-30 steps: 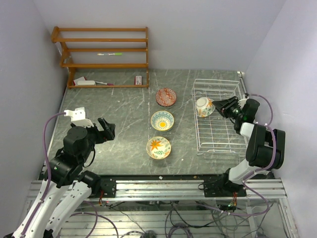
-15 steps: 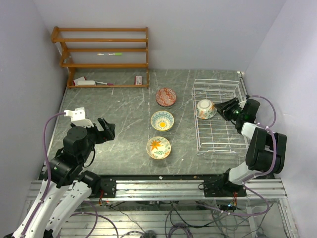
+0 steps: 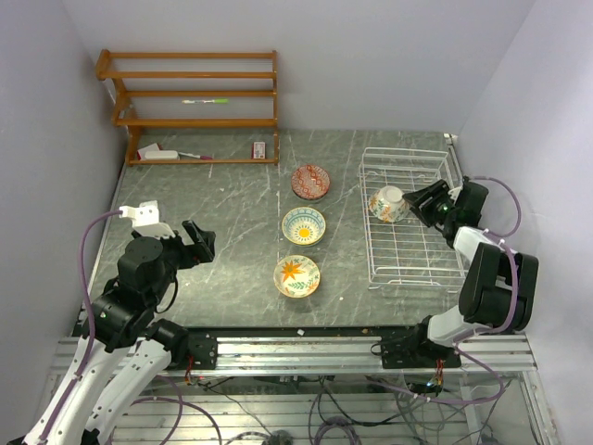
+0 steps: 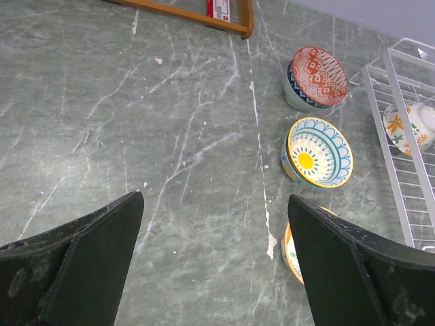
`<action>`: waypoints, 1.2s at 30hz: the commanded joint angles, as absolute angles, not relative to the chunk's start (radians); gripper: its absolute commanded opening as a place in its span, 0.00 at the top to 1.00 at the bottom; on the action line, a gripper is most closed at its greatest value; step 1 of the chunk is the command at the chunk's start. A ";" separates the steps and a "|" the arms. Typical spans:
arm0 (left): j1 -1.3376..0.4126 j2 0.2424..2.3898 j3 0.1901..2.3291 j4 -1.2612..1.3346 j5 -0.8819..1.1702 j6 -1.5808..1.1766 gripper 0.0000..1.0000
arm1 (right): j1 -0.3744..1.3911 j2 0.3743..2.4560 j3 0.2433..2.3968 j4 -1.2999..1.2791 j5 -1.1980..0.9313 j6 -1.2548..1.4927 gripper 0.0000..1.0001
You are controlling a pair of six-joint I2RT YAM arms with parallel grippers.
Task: Load the bowls into the dish rack
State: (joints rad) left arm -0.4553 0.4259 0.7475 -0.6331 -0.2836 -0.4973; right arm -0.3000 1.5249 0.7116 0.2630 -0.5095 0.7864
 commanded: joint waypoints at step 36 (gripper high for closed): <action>-0.451 0.386 0.776 -0.620 -0.263 -0.488 0.02 | 0.015 1.544 0.944 -0.058 -0.213 0.493 0.43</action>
State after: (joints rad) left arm -0.4553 0.4053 0.7475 -0.6331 -0.2821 -0.4973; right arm 0.0116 1.5242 0.9321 -0.0460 -0.2890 0.5175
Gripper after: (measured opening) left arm 0.984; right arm 0.567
